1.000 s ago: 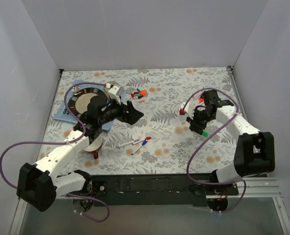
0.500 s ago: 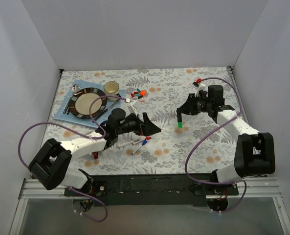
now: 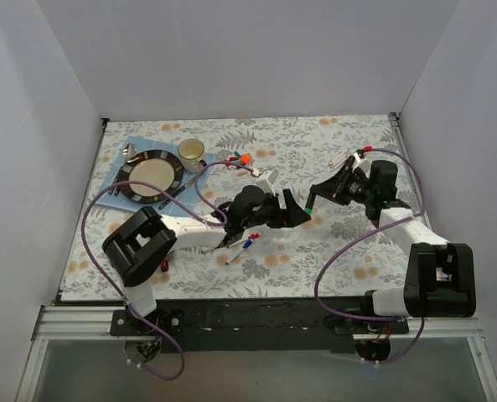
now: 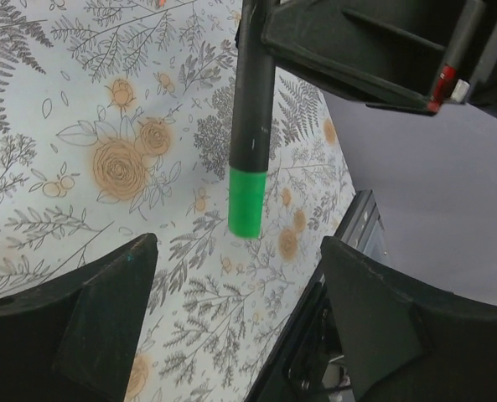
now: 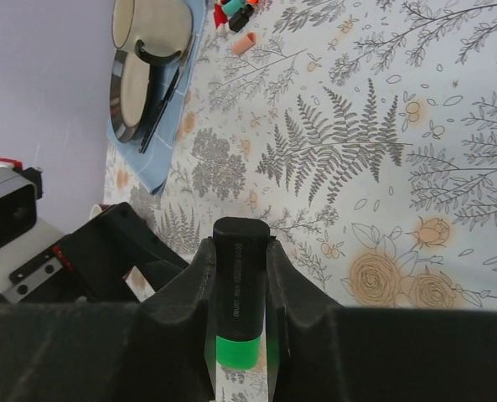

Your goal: Open the pen caps

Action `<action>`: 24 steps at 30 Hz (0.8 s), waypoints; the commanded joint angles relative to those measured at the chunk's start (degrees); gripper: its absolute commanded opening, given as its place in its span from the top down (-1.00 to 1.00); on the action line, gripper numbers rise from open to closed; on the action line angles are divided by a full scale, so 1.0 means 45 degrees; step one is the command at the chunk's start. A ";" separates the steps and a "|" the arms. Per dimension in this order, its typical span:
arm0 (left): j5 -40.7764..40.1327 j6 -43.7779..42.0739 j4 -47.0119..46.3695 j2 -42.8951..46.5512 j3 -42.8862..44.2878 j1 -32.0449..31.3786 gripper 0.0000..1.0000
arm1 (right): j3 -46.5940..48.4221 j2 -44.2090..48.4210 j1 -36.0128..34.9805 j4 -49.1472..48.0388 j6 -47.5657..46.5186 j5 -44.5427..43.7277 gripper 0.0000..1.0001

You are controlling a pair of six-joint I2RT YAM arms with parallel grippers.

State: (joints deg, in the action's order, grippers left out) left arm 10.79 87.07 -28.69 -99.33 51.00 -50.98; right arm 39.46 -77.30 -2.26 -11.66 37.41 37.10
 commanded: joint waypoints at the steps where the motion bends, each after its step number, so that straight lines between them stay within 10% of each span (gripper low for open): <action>1: -0.0991 -0.0167 0.0690 -0.0795 0.1320 -0.0311 -0.46 | -0.0176 0.0126 0.0015 -0.1022 0.0730 0.0739 0.97; 18: -0.1323 -0.1340 0.2253 -0.2262 0.3274 -0.0643 0.25 | -0.0254 0.0107 0.0053 -0.1139 0.0828 0.1013 0.97; 24: -0.0914 -0.1496 0.2293 -0.2400 0.3529 -0.0643 0.82 | -0.0293 0.0087 0.0034 -0.1198 0.0847 0.1091 0.97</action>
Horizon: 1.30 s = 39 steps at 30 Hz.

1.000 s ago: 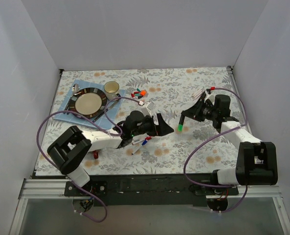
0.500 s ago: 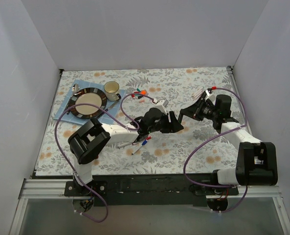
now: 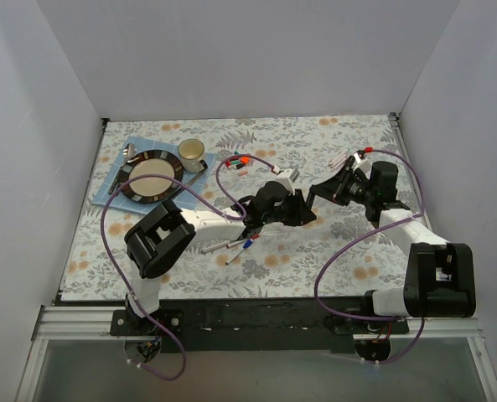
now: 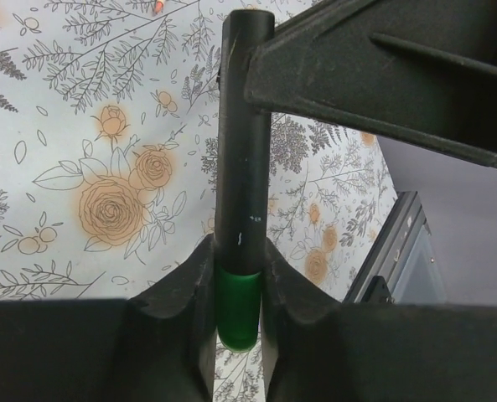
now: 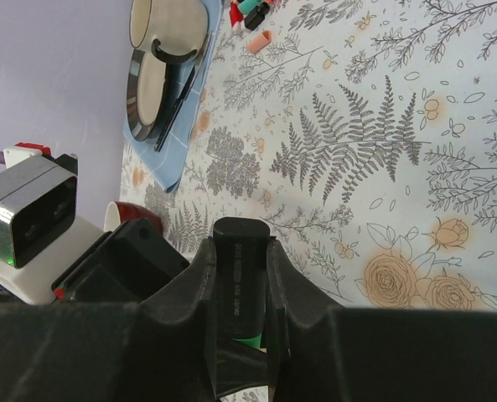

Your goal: Open the pen caps

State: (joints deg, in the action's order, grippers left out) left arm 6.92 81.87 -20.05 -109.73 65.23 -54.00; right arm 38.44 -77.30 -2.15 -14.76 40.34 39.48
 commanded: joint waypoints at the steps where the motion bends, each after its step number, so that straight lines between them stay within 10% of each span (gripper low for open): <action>1: 0.0005 -0.0399 0.0374 -0.0068 0.0348 0.0027 0.90 | -0.0065 0.0068 0.0010 -0.0566 0.0196 0.0581 0.97; 8: 0.0884 -0.0478 -0.0444 0.0225 -0.0179 0.0027 1.00 | -0.0240 -0.0010 0.0010 -0.1249 0.0158 0.1264 0.02; 11: 0.1294 -0.0303 -0.0854 0.0244 -0.0316 0.0046 1.00 | -0.0299 -0.0049 0.0010 -0.1465 0.0177 0.1557 -0.10; 24: 0.5004 0.1884 -0.5423 0.0225 -0.1682 0.0925 1.00 | -0.0552 -0.0479 0.0010 -0.2889 0.0157 0.3216 -0.12; 39: 0.7212 0.3526 -0.7887 -0.0458 -0.1723 0.1335 1.00 | -0.1841 -0.0518 0.0088 -0.9194 0.2108 0.6301 0.10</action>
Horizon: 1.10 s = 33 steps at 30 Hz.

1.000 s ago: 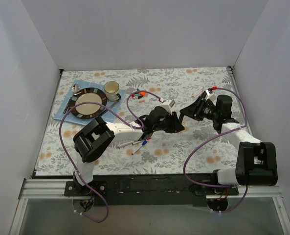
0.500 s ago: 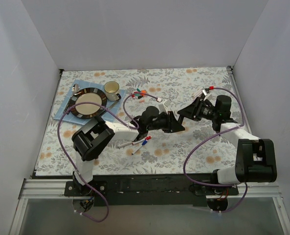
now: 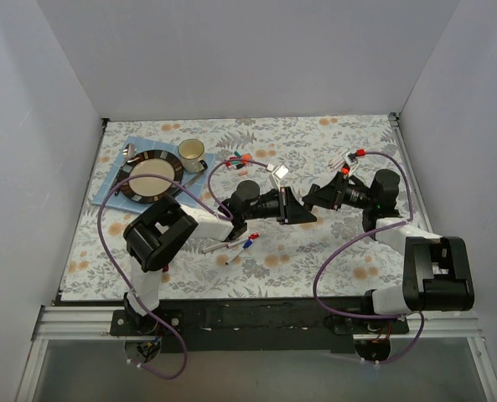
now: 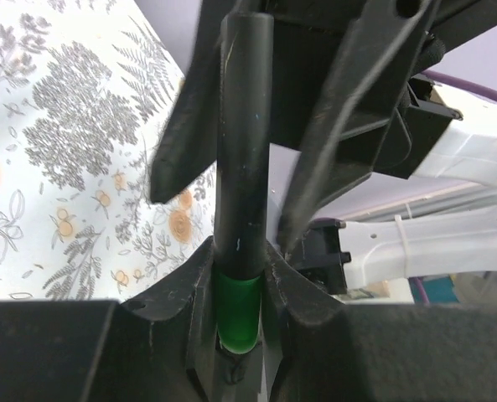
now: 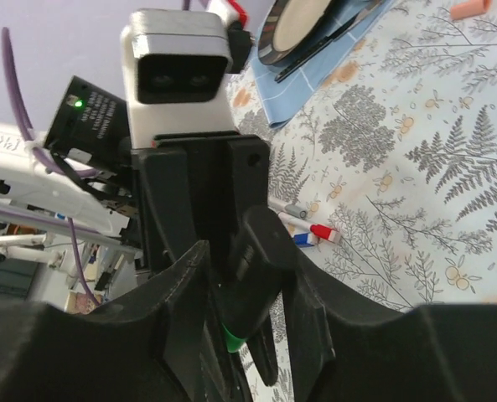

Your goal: Open the pen caps

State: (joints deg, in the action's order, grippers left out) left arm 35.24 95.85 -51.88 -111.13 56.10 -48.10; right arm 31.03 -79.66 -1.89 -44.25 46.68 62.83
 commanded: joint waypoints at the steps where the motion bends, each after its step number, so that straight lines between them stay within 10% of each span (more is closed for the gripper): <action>1: 0.1111 0.0457 -0.0854 -0.0186 0.0366 0.0024 1.00 | -0.0253 -0.0013 0.0049 -0.2937 0.0876 0.1155 0.17; 10: 0.1250 0.0496 -0.0932 -0.0343 0.0445 0.0024 1.00 | -0.0332 0.0104 0.0068 -0.3507 0.1249 0.1253 0.97; 33: 0.3653 -0.0085 -0.0487 0.0046 -0.1546 -0.1068 1.00 | -0.1894 0.1372 0.3778 -0.6378 0.1307 0.0629 0.97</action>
State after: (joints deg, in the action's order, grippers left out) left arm 40.64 98.48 -60.84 -114.45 54.94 -51.64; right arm 21.21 -75.66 6.39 -61.80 57.10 73.93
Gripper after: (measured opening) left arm 0.205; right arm 0.197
